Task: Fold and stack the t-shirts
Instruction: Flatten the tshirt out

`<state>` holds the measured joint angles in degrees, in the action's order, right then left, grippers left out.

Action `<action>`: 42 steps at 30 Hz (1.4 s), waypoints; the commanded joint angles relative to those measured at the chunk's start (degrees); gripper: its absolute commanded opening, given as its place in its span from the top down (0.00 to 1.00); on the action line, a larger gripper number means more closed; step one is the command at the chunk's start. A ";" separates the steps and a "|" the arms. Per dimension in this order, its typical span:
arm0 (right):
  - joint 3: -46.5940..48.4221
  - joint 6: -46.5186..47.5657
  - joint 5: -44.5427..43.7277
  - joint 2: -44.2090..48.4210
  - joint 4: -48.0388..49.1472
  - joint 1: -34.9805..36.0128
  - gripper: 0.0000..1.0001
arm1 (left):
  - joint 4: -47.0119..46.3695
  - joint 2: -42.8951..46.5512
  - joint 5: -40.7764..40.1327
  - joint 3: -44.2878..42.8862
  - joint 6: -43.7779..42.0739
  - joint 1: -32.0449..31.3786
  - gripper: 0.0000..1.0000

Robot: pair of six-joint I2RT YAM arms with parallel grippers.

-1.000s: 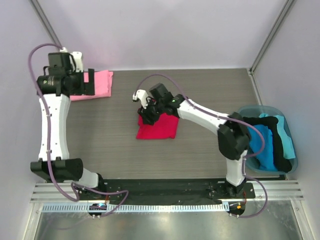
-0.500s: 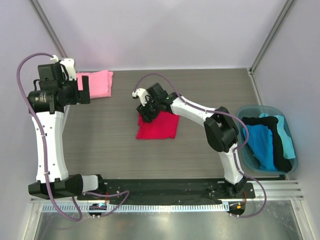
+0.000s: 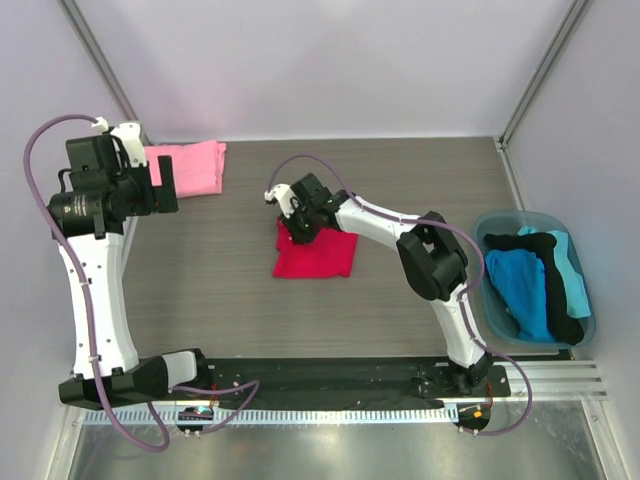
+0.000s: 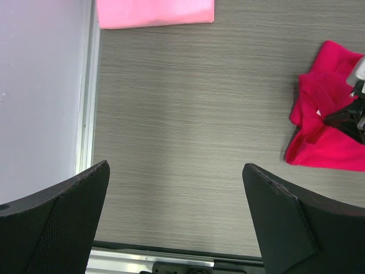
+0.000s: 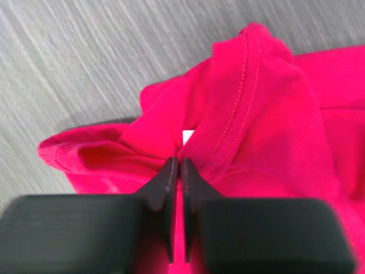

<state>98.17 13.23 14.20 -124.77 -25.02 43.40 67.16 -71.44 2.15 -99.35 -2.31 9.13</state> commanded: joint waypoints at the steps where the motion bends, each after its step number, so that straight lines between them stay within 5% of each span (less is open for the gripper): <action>1: 2.82 0.30 -3.73 1.98 2.25 0.81 0.94 | -0.53 1.74 1.54 0.65 0.46 0.81 0.01; 15: 4.56 15.93 -12.96 27.90 -3.81 7.31 0.99 | -5.89 -0.10 3.99 5.13 -0.33 0.81 0.04; 28: 29.01 42.20 -23.68 28.35 -2.50 9.69 0.99 | -8.88 -3.00 7.78 4.87 -0.24 0.81 0.09; 35: 18.65 47.76 -33.60 36.17 1.28 6.54 0.99 | -11.69 -3.44 10.58 8.29 -0.51 0.63 0.12; 42: -11.19 43.20 -33.53 44.43 1.28 -7.08 0.99 | -11.43 -9.85 17.01 13.73 -0.59 -6.21 0.18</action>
<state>95.48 57.21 -16.19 -82.30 -24.86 40.49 57.10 -78.32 14.81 -88.71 -2.15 6.42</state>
